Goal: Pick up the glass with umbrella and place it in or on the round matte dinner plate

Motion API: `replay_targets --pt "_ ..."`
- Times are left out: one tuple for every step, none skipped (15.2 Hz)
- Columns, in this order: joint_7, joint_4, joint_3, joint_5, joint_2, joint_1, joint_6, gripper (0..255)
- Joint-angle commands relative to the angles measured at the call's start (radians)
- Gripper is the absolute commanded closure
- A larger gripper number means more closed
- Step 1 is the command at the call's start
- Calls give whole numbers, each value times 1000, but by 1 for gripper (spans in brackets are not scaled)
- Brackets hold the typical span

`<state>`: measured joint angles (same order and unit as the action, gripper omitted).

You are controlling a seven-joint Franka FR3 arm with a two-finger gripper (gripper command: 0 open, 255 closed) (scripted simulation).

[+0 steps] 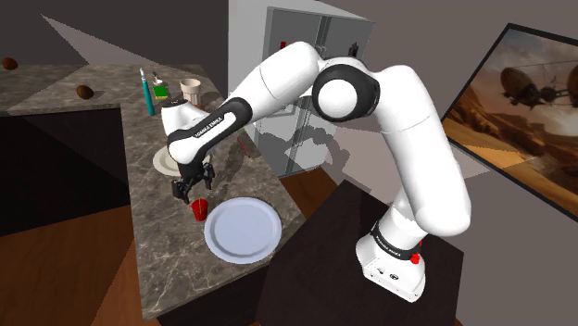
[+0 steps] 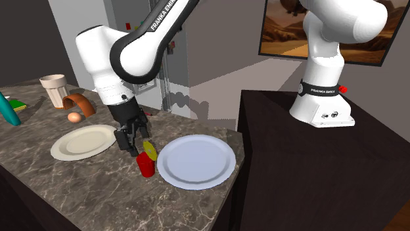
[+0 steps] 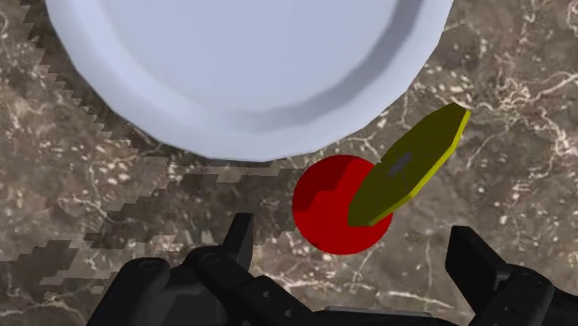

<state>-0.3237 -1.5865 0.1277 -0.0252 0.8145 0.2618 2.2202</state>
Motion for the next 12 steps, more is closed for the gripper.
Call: replay_targets --pt "-3 23 -3 -3 33 5 9 0" --pt "-3 22 -3 -4 41 6 18 0" --pt "-4 21 -4 -4 49 6 27 0" --pt "-4 20 -5 -5 57 7 36 0" --pt "-4 20 -5 -5 65 8 45 0" --pt "-5 19 -6 -6 74 9 54 0" --pt "-5 19 -6 -6 79 10 59 0" --pt "-5 20 -6 -6 79 10 59 0" --pt "-5 20 -6 -6 79 10 59 0" --pt "-5 20 -6 -6 79 10 59 0" --pt "-5 20 -6 -6 79 10 59 0" --pt "-5 20 -6 -6 79 10 59 0"
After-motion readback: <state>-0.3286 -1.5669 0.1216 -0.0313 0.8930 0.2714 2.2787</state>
